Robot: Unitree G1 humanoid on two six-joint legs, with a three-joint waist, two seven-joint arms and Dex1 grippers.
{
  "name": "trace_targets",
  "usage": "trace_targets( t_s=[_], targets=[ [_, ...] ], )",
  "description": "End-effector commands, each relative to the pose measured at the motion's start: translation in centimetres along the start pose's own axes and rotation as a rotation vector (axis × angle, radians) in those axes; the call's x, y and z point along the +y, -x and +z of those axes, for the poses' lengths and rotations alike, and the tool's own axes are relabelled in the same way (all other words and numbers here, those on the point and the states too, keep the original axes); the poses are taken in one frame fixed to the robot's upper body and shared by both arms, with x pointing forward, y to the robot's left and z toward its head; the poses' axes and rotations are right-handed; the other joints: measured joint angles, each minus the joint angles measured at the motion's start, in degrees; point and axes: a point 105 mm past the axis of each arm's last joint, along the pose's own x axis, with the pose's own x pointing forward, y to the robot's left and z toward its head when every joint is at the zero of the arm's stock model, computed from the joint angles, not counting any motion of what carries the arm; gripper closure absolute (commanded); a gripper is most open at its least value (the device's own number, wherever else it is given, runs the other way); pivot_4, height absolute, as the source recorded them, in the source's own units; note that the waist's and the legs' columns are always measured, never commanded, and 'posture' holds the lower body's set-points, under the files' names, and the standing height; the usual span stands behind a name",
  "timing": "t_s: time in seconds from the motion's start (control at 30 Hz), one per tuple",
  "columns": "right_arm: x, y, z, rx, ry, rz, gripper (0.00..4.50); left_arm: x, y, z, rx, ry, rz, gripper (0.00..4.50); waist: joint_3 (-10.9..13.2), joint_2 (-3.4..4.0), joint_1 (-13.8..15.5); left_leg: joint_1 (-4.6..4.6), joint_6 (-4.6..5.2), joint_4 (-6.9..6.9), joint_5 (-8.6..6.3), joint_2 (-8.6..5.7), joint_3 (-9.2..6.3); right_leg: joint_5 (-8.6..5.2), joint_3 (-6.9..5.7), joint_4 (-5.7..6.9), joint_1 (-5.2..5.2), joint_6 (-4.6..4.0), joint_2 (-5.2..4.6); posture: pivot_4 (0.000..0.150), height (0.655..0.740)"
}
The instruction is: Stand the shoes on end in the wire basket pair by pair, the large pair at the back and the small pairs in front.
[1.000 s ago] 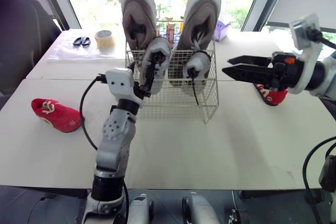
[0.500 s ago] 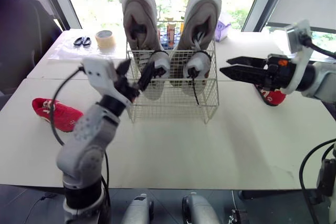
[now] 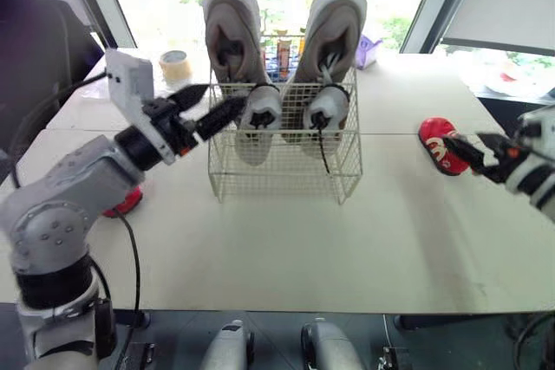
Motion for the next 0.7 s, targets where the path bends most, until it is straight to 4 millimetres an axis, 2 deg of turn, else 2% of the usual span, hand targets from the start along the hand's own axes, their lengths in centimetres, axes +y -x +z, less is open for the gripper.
trace_targets(
  t_s=[0.03, 0.07, 0.13, 0.23, 0.3, 0.5, 0.7],
  targets=[
    [-1.4, 0.3, 0.8, -0.062, 0.096, -0.094, 0.0, 1.2, -2.3, 3.9, -0.195, -0.146, 0.078, 0.05, 0.0, 0.01, -0.2, 0.12, 0.01, -0.01, 0.02, -0.04, 0.04, 0.01, 0.02, -0.01, 0.13, 0.0, 0.0, 0.15, 0.74],
    [-1.1, 0.0, 0.1, -0.049, 0.106, -0.09, 0.0, 1.7, -3.1, 4.5, -0.223, -0.165, 0.092, 0.05, 0.0, 0.02, -0.3, 0.32, 0.01, -0.08, 0.01, -0.03, 0.13, 0.01, 0.1, -0.02, 0.25, 0.0, 0.0, 0.15, 0.74],
    [-0.7, -0.7, -0.6, -0.043, 0.11, -0.082, 0.0, 1.6, -4.4, 4.2, -0.212, -0.18, 0.037, 0.05, 0.0, 0.02, -1.1, 0.82, 0.08, -0.24, -0.03, -0.02, 0.31, 0.0, 0.17, -0.11, 0.65, 0.0, 0.07, 0.15, 0.74],
    [-0.7, -1.5, -0.8, -0.051, 0.093, -0.094, 0.0, 1.3, -4.7, 2.7, -0.117, -0.133, -0.093, 0.05, 0.0, 0.07, -2.2, 0.9, 0.09, -0.33, -0.04, 0.05, 0.36, 0.0, 0.23, -0.13, 0.66, 0.01, 0.11, 0.15, 0.74],
    [-0.5, -2.0, -1.1, -0.05, 0.061, -0.091, 0.0, 0.9, -3.8, 1.8, -0.024, -0.091, -0.198, 0.05, 0.0, 0.08, -2.7, 0.87, 0.11, -0.34, -0.05, 0.11, 0.42, 0.0, 0.27, -0.07, 0.58, 0.01, 0.1, 0.15, 0.74],
    [-0.4, -3.8, -2.4, -0.05, 0.015, -0.107, 0.0, -2.1, 1.1, 3.7, 0.082, 0.04, -0.502, 0.05, 0.0, 0.17, -3.2, 0.81, 0.13, -0.28, -0.06, 0.18, 0.14, 0.0, 0.28, -0.03, 0.55, 0.02, 0.03, 0.15, 0.74],
    [-0.3, -5.4, -2.5, -0.057, -0.019, -0.093, 0.0, -3.1, 4.0, 4.2, 0.169, 0.073, -0.528, 0.05, 0.1, 0.18, -3.1, 0.77, 0.15, -0.24, -0.07, 0.14, 0.04, -0.01, 0.26, -0.03, 0.55, 0.04, -0.02, 0.15, 0.74]
  ],
)
